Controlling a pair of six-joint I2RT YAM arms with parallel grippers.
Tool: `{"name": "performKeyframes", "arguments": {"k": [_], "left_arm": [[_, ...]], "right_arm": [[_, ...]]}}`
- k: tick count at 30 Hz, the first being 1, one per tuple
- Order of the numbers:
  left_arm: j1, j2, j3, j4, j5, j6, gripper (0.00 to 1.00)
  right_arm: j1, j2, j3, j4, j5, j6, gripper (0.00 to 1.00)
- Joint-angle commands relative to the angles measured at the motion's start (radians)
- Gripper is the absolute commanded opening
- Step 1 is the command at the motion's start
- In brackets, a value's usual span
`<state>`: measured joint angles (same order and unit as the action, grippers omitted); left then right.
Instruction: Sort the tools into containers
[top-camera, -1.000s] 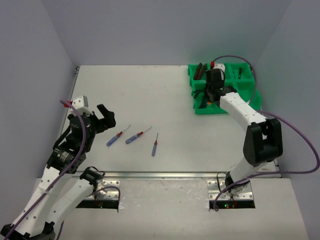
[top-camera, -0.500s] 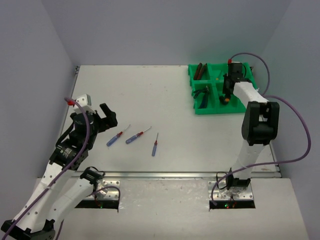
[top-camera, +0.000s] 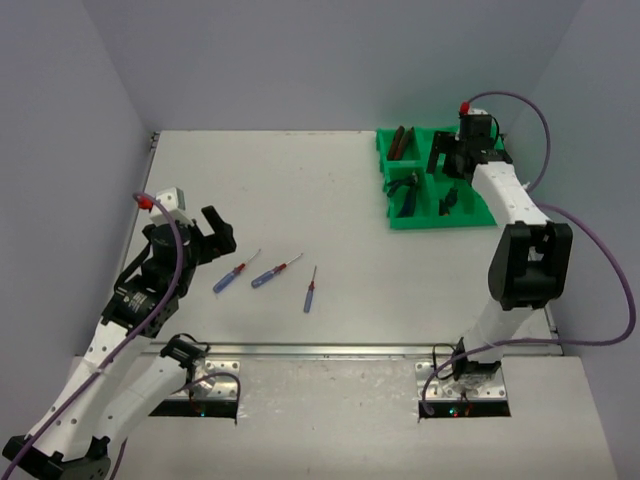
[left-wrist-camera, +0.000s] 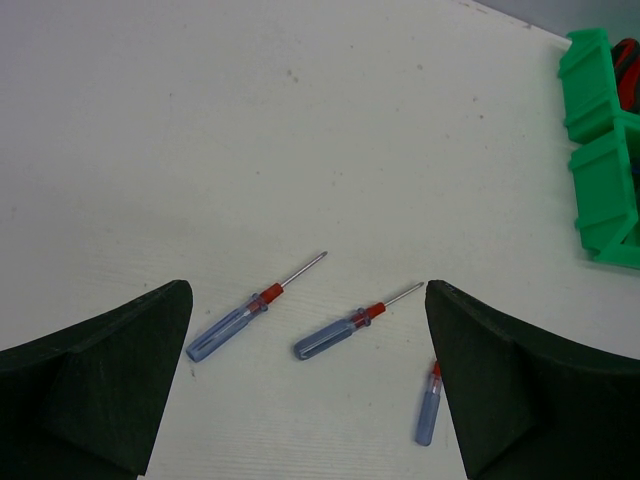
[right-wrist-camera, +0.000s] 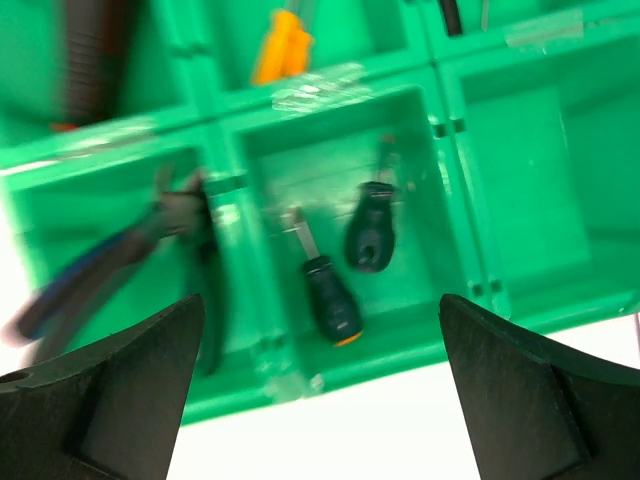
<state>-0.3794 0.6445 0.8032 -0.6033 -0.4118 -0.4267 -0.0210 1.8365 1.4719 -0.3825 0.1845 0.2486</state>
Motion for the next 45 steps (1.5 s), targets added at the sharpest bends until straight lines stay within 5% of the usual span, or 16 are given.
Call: {"name": "performKeyframes", "arguments": {"k": [1,8,13,24,34,45], "left_arm": [[-0.01,-0.006,0.006,0.034,-0.021,0.005,1.0],[-0.009,-0.003,0.016,0.02,-0.064,-0.008,1.0],[-0.006,-0.014,0.018,0.017,-0.096,-0.018,1.0],[0.136,0.023,0.013,0.066,-0.01,0.014,1.0],[0.144,0.03,0.01,0.066,-0.002,0.016,1.0],[0.148,0.024,0.01,0.059,-0.006,0.014,1.0]], "right_arm": [[0.157,-0.208,-0.08,0.025,-0.046,0.086,0.99],[0.456,-0.348,-0.252,-0.01,0.144,0.11,0.99],[0.46,-0.422,-0.377,0.043,-0.176,0.144,0.99],[0.534,-0.453,-0.428,0.029,-0.276,0.172,0.99],[0.74,-0.301,-0.292,-0.086,0.039,0.166,0.99],[0.813,-0.093,-0.236,-0.088,0.107,0.376,0.97]]}}
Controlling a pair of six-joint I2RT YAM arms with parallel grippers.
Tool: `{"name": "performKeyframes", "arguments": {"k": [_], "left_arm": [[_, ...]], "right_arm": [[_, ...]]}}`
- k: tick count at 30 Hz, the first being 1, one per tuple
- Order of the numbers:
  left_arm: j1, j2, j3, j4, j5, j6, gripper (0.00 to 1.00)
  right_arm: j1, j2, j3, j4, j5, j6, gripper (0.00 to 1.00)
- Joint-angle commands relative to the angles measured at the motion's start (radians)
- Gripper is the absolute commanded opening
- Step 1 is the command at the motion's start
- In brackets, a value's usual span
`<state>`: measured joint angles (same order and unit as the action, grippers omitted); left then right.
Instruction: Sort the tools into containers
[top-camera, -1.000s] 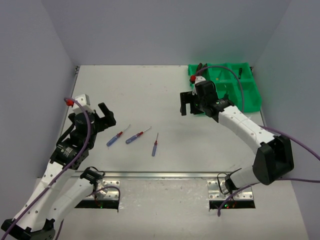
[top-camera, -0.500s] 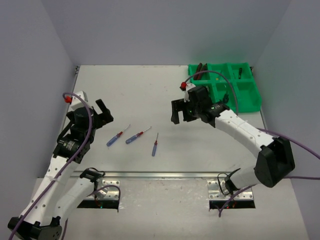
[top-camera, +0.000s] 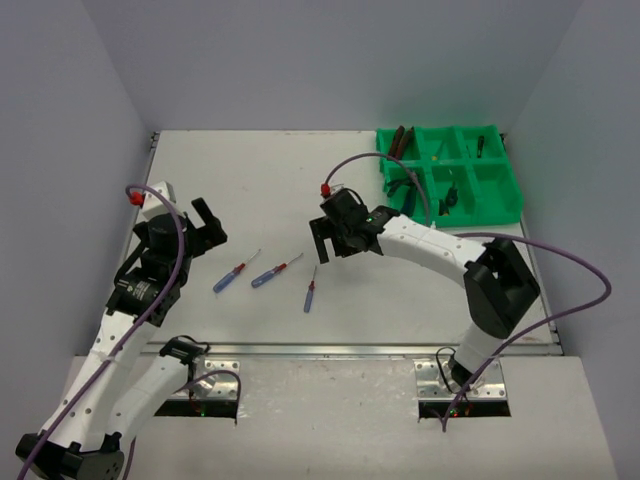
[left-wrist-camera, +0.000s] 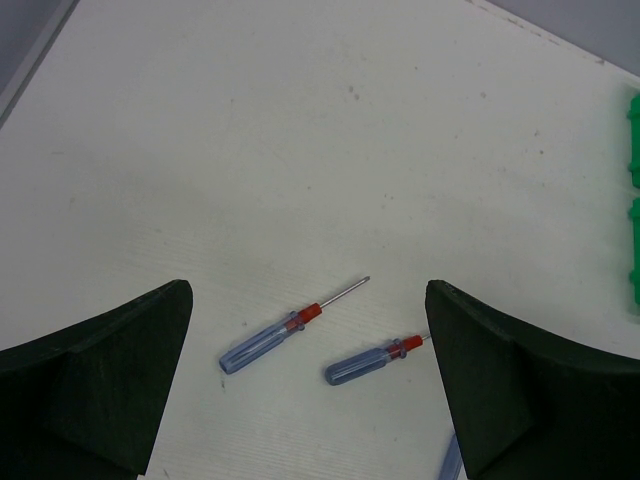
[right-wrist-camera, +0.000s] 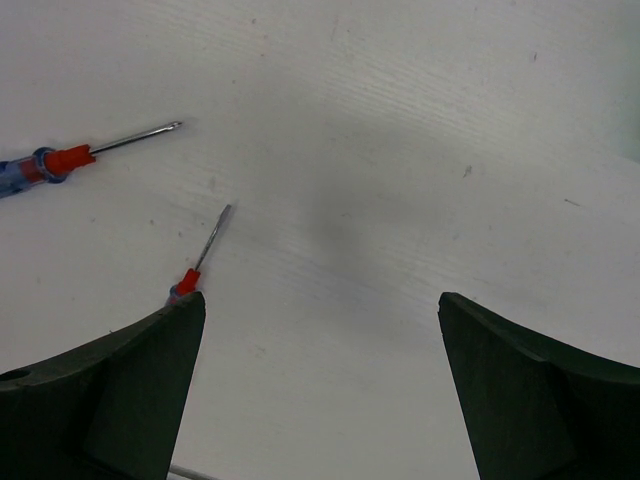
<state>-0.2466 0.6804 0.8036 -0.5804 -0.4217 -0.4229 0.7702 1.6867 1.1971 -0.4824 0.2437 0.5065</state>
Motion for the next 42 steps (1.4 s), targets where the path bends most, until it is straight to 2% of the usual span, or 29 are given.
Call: {"name": "performKeyframes", "arguments": {"k": [1,5,9,11,14,17,21,26,28,29,31,33,35,39,42], "left_arm": [[0.015,-0.012,0.009,0.038,0.007,0.01,1.0],[0.013,-0.008,0.008,0.044,0.017,0.012,1.0],[0.013,-0.004,0.006,0.042,0.024,0.013,1.0],[0.013,-0.008,0.005,0.041,0.032,0.013,1.0],[0.01,-0.019,0.003,0.04,0.033,0.013,1.0],[0.007,-0.022,0.005,0.04,0.035,0.013,1.0],[-0.008,-0.026,0.003,0.04,0.037,0.013,1.0],[-0.015,-0.035,0.003,0.039,0.037,0.013,1.0],[-0.017,-0.04,0.002,0.039,0.037,0.013,1.0],[-0.017,-0.042,0.002,0.039,0.037,0.013,1.0],[-0.017,-0.045,0.002,0.039,0.035,0.013,1.0],[-0.017,-0.045,0.002,0.037,0.035,0.013,1.0],[-0.017,-0.047,0.002,0.038,0.035,0.013,1.0],[-0.017,-0.05,0.002,0.038,0.035,0.013,1.0],[-0.017,-0.05,0.0,0.04,0.039,0.013,1.0]], "right_arm": [[0.033,0.069,0.033,0.026,0.05,0.167,0.95],[0.126,0.087,-0.03,0.183,0.108,0.274,0.89],[0.192,0.155,0.021,0.15,0.171,0.321,0.84],[0.226,0.193,0.043,0.128,0.208,0.349,0.78],[0.266,0.2,0.001,0.154,0.231,0.383,0.76],[0.303,0.21,-0.019,0.138,0.281,0.419,0.7],[0.316,0.213,-0.056,0.16,0.268,0.451,0.61],[0.315,0.255,-0.056,0.169,0.234,0.475,0.51],[0.315,0.272,-0.051,0.164,0.224,0.478,0.38],[0.314,0.273,-0.05,0.162,0.223,0.481,0.35],[0.316,0.263,-0.053,0.163,0.229,0.481,0.19],[0.313,0.248,-0.057,0.164,0.244,0.475,0.13],[0.303,0.216,-0.065,0.164,0.255,0.456,0.0],[0.201,0.108,-0.066,0.172,0.253,0.306,0.0],[0.048,0.023,-0.059,0.166,0.191,0.12,0.0]]}}
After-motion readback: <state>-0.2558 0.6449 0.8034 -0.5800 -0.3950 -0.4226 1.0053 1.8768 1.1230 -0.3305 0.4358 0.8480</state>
